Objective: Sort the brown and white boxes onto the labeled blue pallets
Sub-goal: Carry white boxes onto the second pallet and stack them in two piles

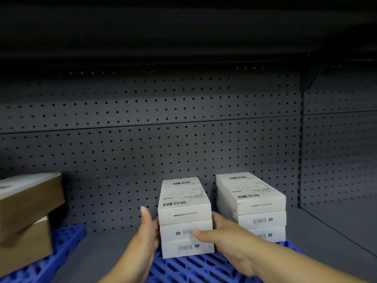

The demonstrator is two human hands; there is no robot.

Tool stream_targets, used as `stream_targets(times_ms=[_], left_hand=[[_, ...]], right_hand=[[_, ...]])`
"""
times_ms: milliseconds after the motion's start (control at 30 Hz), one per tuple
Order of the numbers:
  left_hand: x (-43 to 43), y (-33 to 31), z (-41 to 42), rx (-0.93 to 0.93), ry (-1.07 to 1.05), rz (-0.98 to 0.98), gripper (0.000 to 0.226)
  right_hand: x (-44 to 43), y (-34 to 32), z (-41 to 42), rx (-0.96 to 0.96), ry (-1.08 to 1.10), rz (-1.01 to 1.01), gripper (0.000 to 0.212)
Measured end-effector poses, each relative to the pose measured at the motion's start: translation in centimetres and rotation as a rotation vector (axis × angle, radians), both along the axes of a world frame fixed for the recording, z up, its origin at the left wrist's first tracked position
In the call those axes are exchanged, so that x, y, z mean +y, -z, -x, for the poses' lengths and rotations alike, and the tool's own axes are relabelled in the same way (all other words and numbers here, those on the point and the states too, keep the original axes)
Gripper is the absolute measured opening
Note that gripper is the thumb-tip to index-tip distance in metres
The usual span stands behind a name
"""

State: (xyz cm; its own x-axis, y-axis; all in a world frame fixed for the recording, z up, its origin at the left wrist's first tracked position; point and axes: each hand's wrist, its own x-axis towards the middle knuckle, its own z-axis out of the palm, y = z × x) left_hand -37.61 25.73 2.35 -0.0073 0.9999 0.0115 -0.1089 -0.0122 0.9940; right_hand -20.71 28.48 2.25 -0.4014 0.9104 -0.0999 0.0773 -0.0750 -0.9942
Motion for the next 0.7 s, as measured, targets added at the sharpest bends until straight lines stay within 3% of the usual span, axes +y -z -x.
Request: stream_targets(times_ms=[67,300,433,600,700], left_hand=[[0.3,0.3,0.2,-0.008,-0.006,0.002,0.081],[0.7,0.8,0.3,-0.014,-0.002,-0.019,0.080],[0.8,1.0,0.4,0.016,-0.011,-0.015,0.078],[0.6,1.2,1.3,0.093,0.020,-0.009,0.084],[0.1,1.5,2.0,0.244,0.061,-0.041,0.053]], right_hand=[[0.3,0.1,0.0,-0.005,0.001,0.009,0.071],[1.1,0.3,0.2,0.018,0.033,0.033,0.069],[1.3,0.3,0.3,-0.009,0.029,0.037,0.083],[1.2,0.4,-0.2,-0.066,0.029,-0.034,0.071],[0.8,0.5,-0.7,-0.236,0.026,-0.159,0.080]])
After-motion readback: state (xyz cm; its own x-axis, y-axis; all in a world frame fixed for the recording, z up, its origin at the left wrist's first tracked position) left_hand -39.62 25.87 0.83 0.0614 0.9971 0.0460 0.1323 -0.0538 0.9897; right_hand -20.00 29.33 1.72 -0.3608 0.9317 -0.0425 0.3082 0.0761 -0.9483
